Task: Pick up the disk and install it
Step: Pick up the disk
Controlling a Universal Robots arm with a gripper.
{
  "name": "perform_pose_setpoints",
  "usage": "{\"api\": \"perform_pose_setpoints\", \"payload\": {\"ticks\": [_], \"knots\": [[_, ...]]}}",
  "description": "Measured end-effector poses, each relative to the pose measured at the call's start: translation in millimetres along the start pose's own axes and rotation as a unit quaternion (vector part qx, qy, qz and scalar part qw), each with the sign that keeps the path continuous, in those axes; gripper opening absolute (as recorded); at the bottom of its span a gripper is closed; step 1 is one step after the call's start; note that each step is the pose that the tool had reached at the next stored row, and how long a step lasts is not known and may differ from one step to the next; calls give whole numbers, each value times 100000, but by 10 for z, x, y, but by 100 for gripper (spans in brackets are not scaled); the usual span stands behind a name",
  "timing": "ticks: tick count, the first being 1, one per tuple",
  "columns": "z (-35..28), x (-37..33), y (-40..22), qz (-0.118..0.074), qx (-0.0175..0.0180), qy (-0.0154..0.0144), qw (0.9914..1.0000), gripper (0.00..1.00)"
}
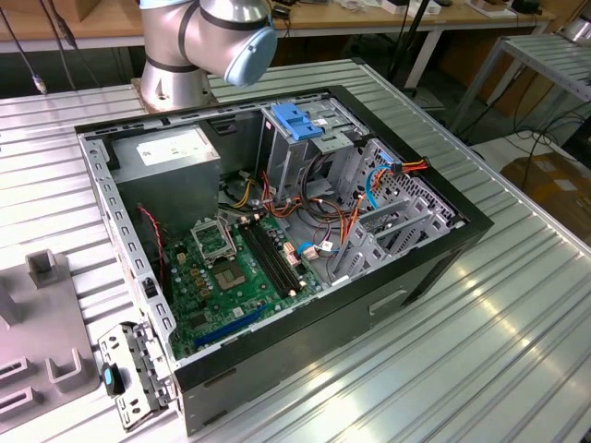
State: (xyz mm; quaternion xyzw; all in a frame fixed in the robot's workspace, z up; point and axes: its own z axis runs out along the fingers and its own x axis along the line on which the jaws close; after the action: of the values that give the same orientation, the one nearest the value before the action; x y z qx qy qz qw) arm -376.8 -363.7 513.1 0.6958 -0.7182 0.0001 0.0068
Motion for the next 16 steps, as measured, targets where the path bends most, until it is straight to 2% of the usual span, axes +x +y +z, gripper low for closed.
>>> {"api": "perform_pose_setpoints", "payload": {"ticks": [16], "knots": [[-2, -7, -217, -3, -179, 7, 100000, 37]]}}
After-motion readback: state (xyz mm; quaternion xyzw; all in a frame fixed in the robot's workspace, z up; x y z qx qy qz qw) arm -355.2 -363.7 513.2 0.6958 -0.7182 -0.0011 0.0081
